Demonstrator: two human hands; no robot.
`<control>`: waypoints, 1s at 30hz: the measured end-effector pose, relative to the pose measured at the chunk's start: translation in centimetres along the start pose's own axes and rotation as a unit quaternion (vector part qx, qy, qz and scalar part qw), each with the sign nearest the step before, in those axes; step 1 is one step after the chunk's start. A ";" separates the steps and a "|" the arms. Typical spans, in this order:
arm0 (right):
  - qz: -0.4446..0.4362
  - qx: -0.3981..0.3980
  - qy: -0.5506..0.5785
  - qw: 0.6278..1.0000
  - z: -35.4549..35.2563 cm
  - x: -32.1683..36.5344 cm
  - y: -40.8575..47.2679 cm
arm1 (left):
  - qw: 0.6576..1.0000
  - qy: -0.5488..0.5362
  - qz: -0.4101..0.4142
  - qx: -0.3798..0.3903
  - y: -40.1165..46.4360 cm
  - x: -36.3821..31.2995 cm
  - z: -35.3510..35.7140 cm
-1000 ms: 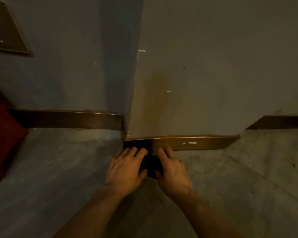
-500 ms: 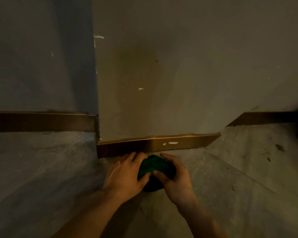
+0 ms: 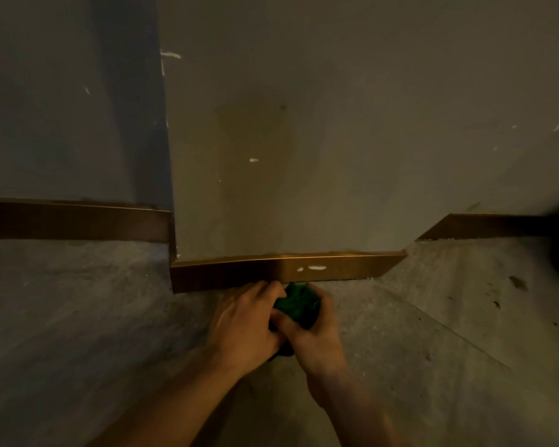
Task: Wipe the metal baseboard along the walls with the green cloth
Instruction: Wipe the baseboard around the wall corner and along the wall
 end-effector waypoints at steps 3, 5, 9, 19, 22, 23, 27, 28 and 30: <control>-0.033 -0.041 -0.029 0.998 -1.2 0.2 1.2 | 0.999 0.020 0.016 0.032 0.2 0.4 0.8; -0.072 -0.046 -0.086 0.993 -1.7 0.5 2.0 | 0.997 0.070 0.025 0.033 0.0 0.8 1.4; -0.174 -0.051 -0.275 0.944 -1.8 1.1 2.3 | 0.992 0.122 0.033 0.027 -1.1 1.9 3.1; -0.362 0.026 -0.618 0.697 -1.7 1.1 1.6 | 0.985 0.157 0.005 0.071 -2.3 3.8 7.0; -0.371 0.046 -0.666 0.646 -1.6 1.3 2.4 | 0.984 0.160 -0.010 0.076 -2.4 3.9 7.4; -0.371 0.051 -0.678 0.632 -1.4 1.3 2.9 | 0.982 0.169 -0.013 0.086 -2.4 4.0 7.5; -0.368 0.074 -0.714 0.591 -0.5 1.6 4.4 | 0.967 0.222 -0.023 0.121 -2.6 4.4 7.9; -0.375 0.073 -0.717 0.583 -0.2 1.9 4.6 | 0.965 0.228 -0.023 0.123 -2.6 4.4 7.9; -0.390 0.060 -0.721 0.570 0.4 2.7 5.1 | 0.963 0.235 -0.026 0.126 -2.6 4.3 7.8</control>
Point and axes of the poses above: each hand's wrist, its own y-axis towards the middle knuckle, its own z-axis out of the palm, x = y × z, the point moved 6 cm from there along y, towards the middle knuckle, and after that the axes turned 5 degrees about z, right-handed, at the moved point
